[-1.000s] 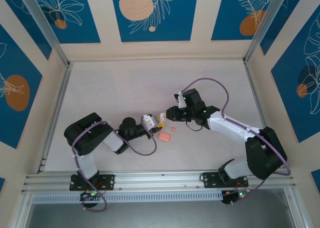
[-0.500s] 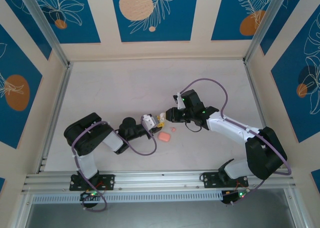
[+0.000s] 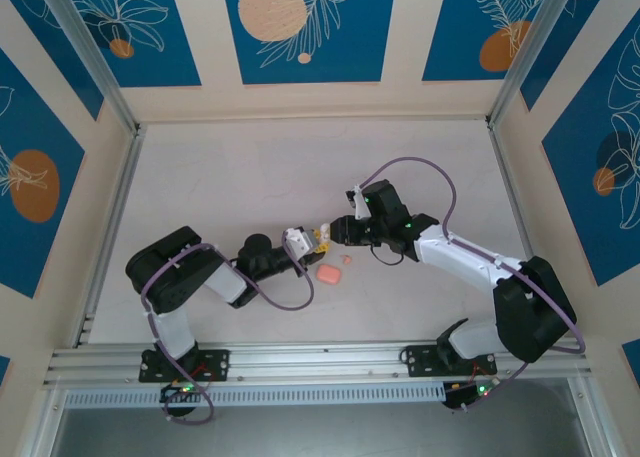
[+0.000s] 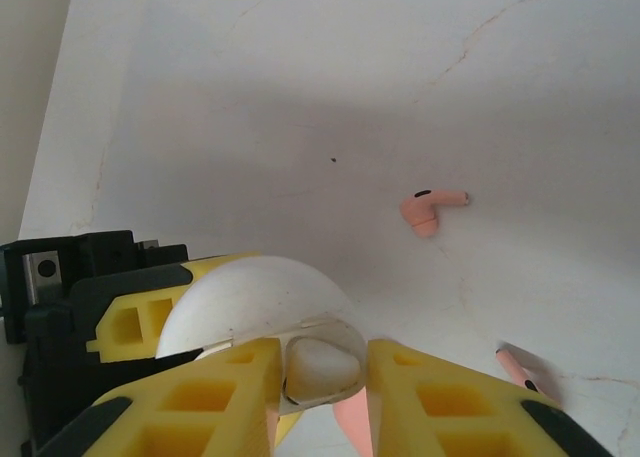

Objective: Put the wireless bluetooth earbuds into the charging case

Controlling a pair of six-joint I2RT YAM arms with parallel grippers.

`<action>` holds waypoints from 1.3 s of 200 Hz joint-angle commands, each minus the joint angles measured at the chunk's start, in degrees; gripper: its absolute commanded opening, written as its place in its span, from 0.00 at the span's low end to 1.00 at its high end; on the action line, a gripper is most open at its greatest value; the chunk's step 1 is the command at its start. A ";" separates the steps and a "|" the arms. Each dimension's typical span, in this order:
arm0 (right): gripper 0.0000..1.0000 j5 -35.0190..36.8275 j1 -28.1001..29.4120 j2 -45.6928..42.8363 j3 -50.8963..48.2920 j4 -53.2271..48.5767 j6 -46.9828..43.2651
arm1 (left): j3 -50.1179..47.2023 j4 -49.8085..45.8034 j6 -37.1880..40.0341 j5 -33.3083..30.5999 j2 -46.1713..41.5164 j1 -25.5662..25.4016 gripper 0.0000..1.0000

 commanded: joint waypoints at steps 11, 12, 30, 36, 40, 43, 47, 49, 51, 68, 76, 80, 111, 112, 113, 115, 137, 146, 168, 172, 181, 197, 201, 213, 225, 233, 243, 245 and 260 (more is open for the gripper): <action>0.34 -0.66 -0.02 -2.75 -0.35 0.36 0.03 | 1.08 2.49 0.11 -0.01 -1.59 -0.58 0.20; 0.34 -0.65 -0.04 -2.81 -0.35 0.34 0.03 | 1.13 2.53 0.17 -0.01 -1.59 -0.58 0.20; 0.37 -1.15 -0.56 -3.88 -0.26 0.42 0.28 | 1.08 2.47 0.17 0.07 -1.68 -0.63 0.20; 0.38 -1.37 -0.79 -4.36 -0.29 0.42 0.30 | 1.08 2.49 0.14 0.16 -1.75 -0.59 0.20; 0.39 -1.57 -0.98 -4.64 -0.34 0.38 0.37 | 1.08 2.47 0.15 0.18 -1.76 -0.61 0.20; 0.39 -1.76 -1.13 -4.95 -0.35 0.42 0.32 | 1.08 2.49 0.22 0.25 -1.81 -0.62 0.20; 0.39 -2.04 -1.38 -5.25 -0.42 0.42 0.31 | 1.08 2.49 0.27 0.28 -1.85 -0.65 0.20; 0.39 -2.16 -1.48 -5.44 -0.43 0.42 0.31 | 1.08 2.49 0.23 0.35 -1.90 -0.66 0.20; 0.39 -2.26 -1.64 -5.67 -0.37 0.40 0.30 | 1.08 2.49 0.16 0.41 -1.93 -0.66 0.20; 0.40 -4.67 -3.45 -7.11 -0.48 0.47 -0.05 | 1.07 2.54 0.03 0.98 -2.14 -0.60 0.20; 0.40 -6.26 -4.56 -7.64 -0.43 0.41 -0.41 | 1.08 2.49 -0.22 1.22 -2.29 -0.65 0.20; 0.40 -7.15 -5.06 -7.91 -0.40 0.42 -0.60 | 1.08 2.49 -0.30 1.41 -2.36 -0.59 0.20; 0.43 -15.30 -10.03 -8.32 0.00 -0.14 -3.07 | 1.26 2.53 -2.27 2.86 -3.11 -0.60 0.20; 0.43 -15.53 -10.18 -8.32 0.00 -0.17 -3.23 | 1.30 2.51 -2.38 2.92 -3.19 -0.58 0.20; 0.43 -15.74 -10.26 -8.36 0.00 -0.18 -3.35 | 1.32 2.50 -2.49 2.95 -3.22 -0.58 0.20; 0.43 -16.16 -10.55 -8.40 0.07 -0.26 -3.56 | 1.34 2.49 -2.61 3.19 -3.28 -0.62 0.20; 0.44 -20.26 -13.39 -9.64 -0.11 -0.10 -6.05 | 1.48 2.46 -4.92 4.56 -4.37 -0.65 0.20; 0.44 -21.22 -14.37 -10.66 -0.45 0.29 -7.06 | 1.52 2.47 -5.68 5.11 -4.93 -0.63 0.20; 0.47 -23.74 -16.80 -14.12 -2.11 2.00 -10.28 | 1.52 2.49 -7.21 6.45 -6.11 -0.65 0.20; 0.48 -24.19 -17.15 -14.70 -2.44 2.28 -10.93 | 1.57 2.49 -7.52 6.70 -6.30 -0.59 0.20; 0.49 -25.07 -18.19 -16.19 -3.01 2.74 -12.40 | 1.69 2.51 -8.17 7.24 -6.58 -0.64 0.21; 0.51 -27.02 -20.08 -18.65 -4.11 3.20 -15.46 | 2.03 2.49 -9.30 8.56 -7.03 -0.55 0.21; 0.52 -27.80 -20.43 -19.23 -4.27 3.41 -16.55 | 2.13 2.49 -9.62 8.95 -7.11 -0.41 0.21; 0.55 -29.32 -21.30 -21.02 -5.26 4.01 -20.42 | 2.55 2.49 -10.60 10.35 -7.30 -0.32 0.20; 0.57 -30.61 -21.41 -22.90 -6.11 4.10 -25.75 | 2.97 2.49 -11.45 11.76 -7.48 -0.23 0.21; 0.58 -31.15 -21.49 -24.22 -6.62 3.92 -29.24 | 3.18 2.49 -11.93 12.86 -7.57 -0.20 0.21; 0.61 -31.85 -21.51 -25.75 -7.26 3.84 -33.07 | 3.44 2.50 -12.41 14.25 -7.74 -0.17 0.21; 0.62 -32.03 -21.56 -25.99 -7.44 3.91 -33.84 | 3.50 2.49 -12.54 14.45 -7.75 -0.19 0.21; 0.70 -32.39 -21.67 -27.66 -8.40 3.92 -37.45 | 3.76 2.49 -13.20 16.11 -7.89 -0.09 0.21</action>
